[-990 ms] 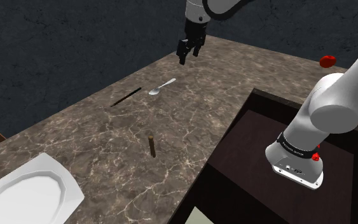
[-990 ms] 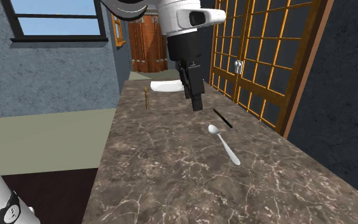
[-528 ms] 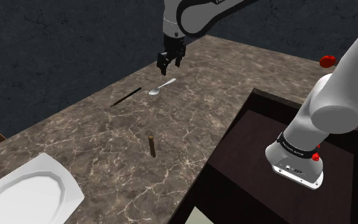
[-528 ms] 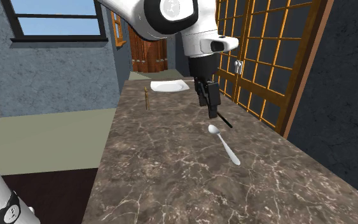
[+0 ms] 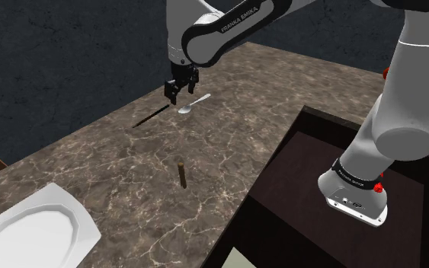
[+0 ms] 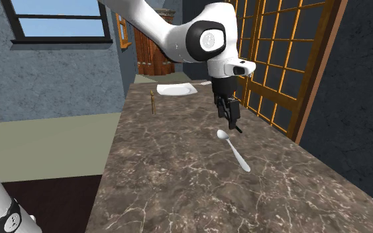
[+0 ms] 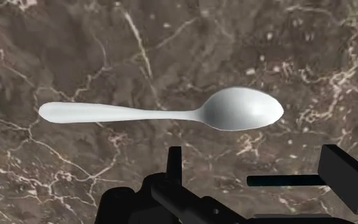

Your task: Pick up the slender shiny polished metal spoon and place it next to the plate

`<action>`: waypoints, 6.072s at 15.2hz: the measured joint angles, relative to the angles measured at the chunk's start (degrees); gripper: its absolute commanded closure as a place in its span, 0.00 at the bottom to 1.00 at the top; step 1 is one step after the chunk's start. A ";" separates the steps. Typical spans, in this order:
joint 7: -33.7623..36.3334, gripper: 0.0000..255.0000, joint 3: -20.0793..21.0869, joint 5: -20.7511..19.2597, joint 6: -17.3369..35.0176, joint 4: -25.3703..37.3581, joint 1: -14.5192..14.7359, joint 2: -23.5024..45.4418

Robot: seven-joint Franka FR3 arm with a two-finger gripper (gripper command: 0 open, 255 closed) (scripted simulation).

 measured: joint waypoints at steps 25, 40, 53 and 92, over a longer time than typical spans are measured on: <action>1.57 1.00 -0.69 -1.97 4.80 0.28 0.69 5.33; -0.59 1.00 0.23 0.43 -4.40 5.03 0.21 0.64; 9.03 1.00 2.79 -2.55 -11.85 16.71 7.74 6.22; 23.67 0.00 2.87 -9.65 -16.29 42.58 23.79 30.15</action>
